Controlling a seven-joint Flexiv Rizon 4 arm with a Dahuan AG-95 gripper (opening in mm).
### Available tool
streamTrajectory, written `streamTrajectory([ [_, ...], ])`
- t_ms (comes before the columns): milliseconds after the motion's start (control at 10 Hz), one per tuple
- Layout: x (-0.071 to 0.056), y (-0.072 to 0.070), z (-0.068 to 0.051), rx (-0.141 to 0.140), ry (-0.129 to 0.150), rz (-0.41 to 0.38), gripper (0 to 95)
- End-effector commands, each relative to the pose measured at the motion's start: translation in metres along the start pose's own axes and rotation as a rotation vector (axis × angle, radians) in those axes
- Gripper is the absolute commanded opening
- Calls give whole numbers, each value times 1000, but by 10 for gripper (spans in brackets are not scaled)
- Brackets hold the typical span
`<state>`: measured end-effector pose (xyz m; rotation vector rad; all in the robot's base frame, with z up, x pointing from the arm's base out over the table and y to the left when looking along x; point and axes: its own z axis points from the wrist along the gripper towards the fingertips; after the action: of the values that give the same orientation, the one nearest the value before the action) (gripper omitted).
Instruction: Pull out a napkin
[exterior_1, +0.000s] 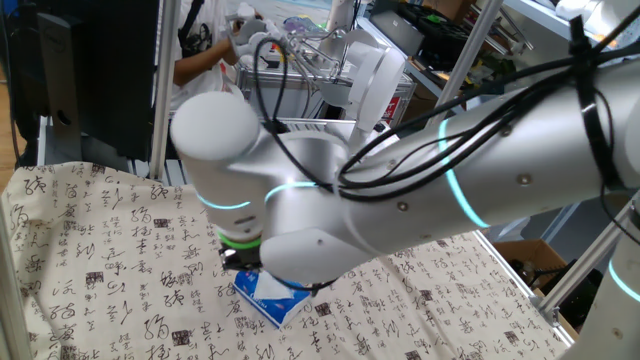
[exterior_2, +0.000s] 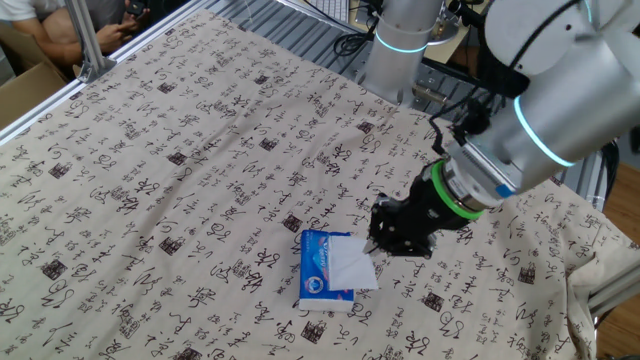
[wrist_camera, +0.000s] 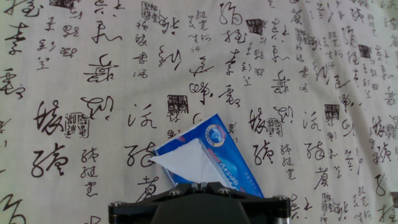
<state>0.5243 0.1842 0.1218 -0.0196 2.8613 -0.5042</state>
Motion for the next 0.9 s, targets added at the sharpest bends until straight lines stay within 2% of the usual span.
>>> streamTrajectory([
  [100, -2, -6, -9, -52, 30, 10, 0],
  [500, -3, -20, -25, -135, 77, 36, 0],
  [600, -2, -25, -30, -145, 89, 41, 0],
  [900, 0, -36, -42, -152, 108, 43, 0],
])
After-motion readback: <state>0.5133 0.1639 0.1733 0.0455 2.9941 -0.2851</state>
